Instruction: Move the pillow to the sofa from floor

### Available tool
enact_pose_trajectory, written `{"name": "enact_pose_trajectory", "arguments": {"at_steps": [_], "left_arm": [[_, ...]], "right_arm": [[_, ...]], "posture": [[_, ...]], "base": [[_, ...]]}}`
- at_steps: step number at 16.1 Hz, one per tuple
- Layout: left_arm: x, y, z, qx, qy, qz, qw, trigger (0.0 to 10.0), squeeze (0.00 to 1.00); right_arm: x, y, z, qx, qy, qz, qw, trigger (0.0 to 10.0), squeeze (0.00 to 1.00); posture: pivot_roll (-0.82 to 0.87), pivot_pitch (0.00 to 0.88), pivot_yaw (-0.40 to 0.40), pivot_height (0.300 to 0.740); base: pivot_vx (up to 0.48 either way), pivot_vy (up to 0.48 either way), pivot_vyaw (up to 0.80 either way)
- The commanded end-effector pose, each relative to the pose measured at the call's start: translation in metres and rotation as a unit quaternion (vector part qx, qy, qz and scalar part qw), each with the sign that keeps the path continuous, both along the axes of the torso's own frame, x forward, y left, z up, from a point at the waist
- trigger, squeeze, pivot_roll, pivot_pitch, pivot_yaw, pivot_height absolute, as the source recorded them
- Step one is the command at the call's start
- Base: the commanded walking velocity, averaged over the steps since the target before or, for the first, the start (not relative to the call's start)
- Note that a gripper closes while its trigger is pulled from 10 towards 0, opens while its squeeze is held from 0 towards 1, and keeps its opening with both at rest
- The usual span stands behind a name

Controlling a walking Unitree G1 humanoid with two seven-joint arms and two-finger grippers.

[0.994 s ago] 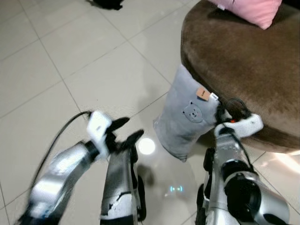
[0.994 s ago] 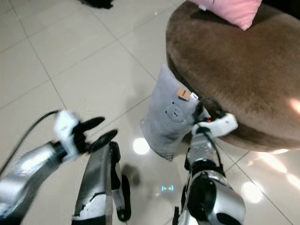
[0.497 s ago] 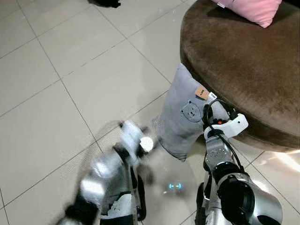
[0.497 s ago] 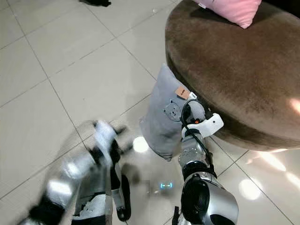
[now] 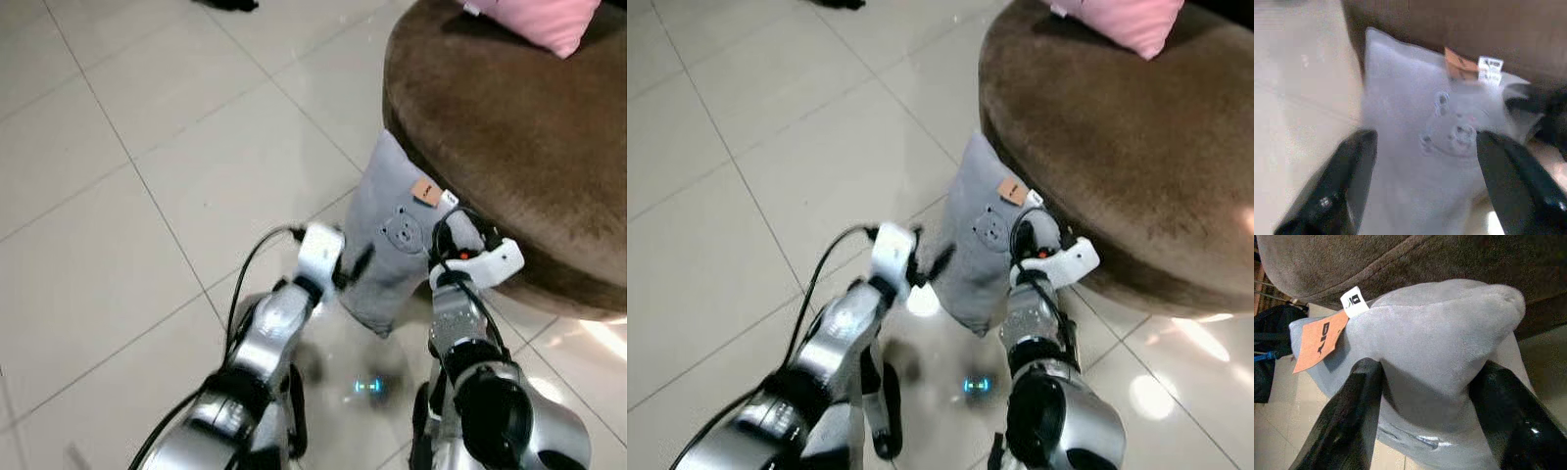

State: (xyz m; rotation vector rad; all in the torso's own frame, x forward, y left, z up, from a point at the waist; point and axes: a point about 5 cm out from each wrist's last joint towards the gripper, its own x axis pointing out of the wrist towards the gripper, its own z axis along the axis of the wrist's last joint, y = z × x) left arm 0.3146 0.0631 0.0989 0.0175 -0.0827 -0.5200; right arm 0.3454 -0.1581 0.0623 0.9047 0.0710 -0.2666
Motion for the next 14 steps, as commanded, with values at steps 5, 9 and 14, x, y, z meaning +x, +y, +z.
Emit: {"name": "enact_pose_trajectory", "arguments": {"at_steps": [5,9,14], "left_arm": [[-0.091,0.103,0.084,-0.009,-0.080,-0.108,0.991,10.0,0.00],[-0.096,0.120,0.096,0.005,-0.038,-0.091,0.995,10.0,0.00],[-0.074,0.143,0.082,0.012,0.009,-0.102,0.995,10.0,0.00]], "right_arm": [[-0.004,0.002,-0.008,-0.009,0.017,0.015,1.000,0.0,0.00],[-0.001,-0.001,-0.004,-0.018,0.013,0.024,0.999,0.0,0.00],[-0.003,0.003,-0.007,-0.013,0.017,0.025,0.999,0.0,0.00]], "posture": [[0.26,0.270,0.113,0.510],[0.25,0.263,0.092,0.510],[0.26,0.265,0.104,0.510]], "base": [[0.000,0.000,0.00],[0.000,0.000,0.00],[0.000,0.000,0.00]]}}
